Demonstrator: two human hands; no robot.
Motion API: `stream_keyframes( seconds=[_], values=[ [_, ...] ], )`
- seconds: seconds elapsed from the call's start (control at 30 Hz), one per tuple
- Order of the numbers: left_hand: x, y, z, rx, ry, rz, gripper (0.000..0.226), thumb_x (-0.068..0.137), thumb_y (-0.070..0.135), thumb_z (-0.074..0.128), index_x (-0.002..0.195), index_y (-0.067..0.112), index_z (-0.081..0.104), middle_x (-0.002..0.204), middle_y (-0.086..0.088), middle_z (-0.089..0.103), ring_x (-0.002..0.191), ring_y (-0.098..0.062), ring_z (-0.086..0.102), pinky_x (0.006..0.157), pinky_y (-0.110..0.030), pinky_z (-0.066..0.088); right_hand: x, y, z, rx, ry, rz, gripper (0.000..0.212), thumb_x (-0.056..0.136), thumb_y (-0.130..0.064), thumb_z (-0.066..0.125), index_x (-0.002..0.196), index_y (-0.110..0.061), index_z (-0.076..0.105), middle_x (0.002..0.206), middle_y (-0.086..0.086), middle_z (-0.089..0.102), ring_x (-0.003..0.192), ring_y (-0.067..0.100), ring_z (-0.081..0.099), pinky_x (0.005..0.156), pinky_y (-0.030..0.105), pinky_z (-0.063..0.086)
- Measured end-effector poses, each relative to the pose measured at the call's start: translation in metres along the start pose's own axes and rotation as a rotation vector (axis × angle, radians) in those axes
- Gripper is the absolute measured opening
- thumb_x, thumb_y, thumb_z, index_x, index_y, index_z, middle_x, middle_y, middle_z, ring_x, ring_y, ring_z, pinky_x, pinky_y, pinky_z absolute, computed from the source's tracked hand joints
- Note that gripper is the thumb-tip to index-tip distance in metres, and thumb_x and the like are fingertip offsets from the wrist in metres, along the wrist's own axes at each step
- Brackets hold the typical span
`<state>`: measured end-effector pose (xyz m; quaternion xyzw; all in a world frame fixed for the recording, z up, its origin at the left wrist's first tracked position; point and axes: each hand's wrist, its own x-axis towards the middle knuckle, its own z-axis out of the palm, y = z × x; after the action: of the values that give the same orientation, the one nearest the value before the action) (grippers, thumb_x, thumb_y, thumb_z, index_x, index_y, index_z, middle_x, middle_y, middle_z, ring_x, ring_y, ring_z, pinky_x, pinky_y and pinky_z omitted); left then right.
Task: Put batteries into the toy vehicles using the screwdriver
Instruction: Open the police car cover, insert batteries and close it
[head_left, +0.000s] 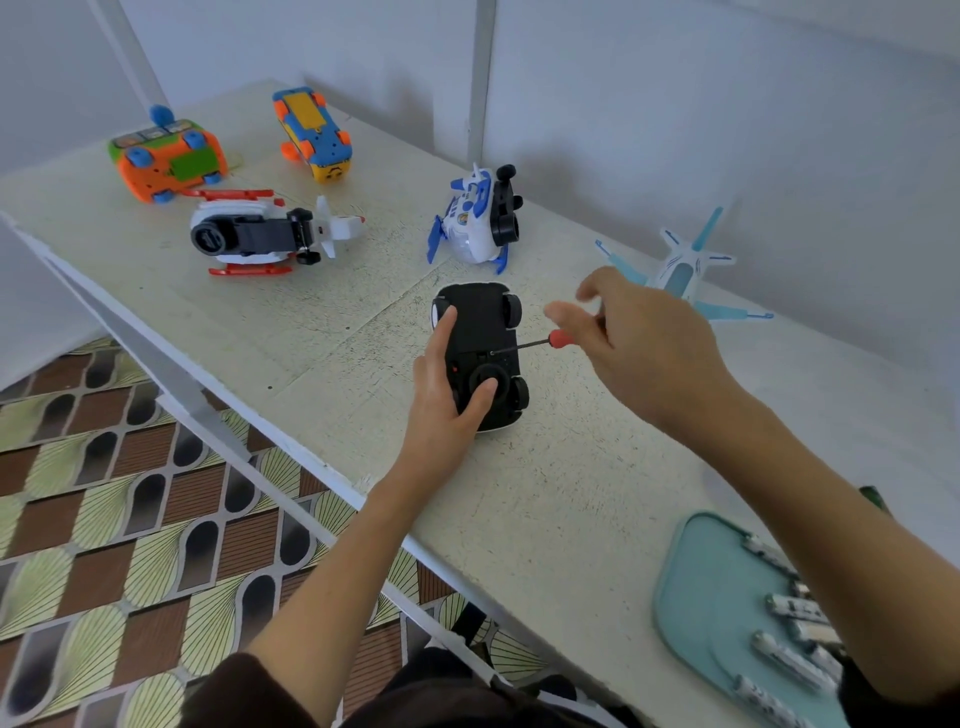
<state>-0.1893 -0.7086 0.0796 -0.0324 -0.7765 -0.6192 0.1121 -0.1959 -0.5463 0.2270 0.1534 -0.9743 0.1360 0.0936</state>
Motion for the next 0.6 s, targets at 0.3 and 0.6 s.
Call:
stream_keyframes(
  seconds=[0.3,0.6],
  values=[
    [0.0,0.002,0.001,0.043,-0.001,0.004,0.072,0.094,0.017,0.059,0.142,0.044,0.013,0.118,0.027,0.03,0.107,0.032,0.028,0.089,-0.004,0.024,-0.001,-0.002,0.001,0.133,0.089,-0.112,0.014,0.087,-0.008,0.057,0.097,-0.01,0.047,0.103,0.005,0.045,0.072,0.011,0.052,0.064,0.021,0.05],
    [-0.001,0.005,0.0,0.052,-0.004,0.0,0.071,0.092,0.022,0.058,0.141,0.045,0.012,0.116,0.027,0.031,0.104,0.033,0.028,0.087,-0.003,0.023,0.004,-0.005,-0.008,-0.163,-0.021,-0.009,0.041,0.095,-0.047,0.033,0.111,-0.014,0.052,0.083,-0.001,0.052,0.075,0.019,0.051,0.066,0.03,0.038]
  ],
)
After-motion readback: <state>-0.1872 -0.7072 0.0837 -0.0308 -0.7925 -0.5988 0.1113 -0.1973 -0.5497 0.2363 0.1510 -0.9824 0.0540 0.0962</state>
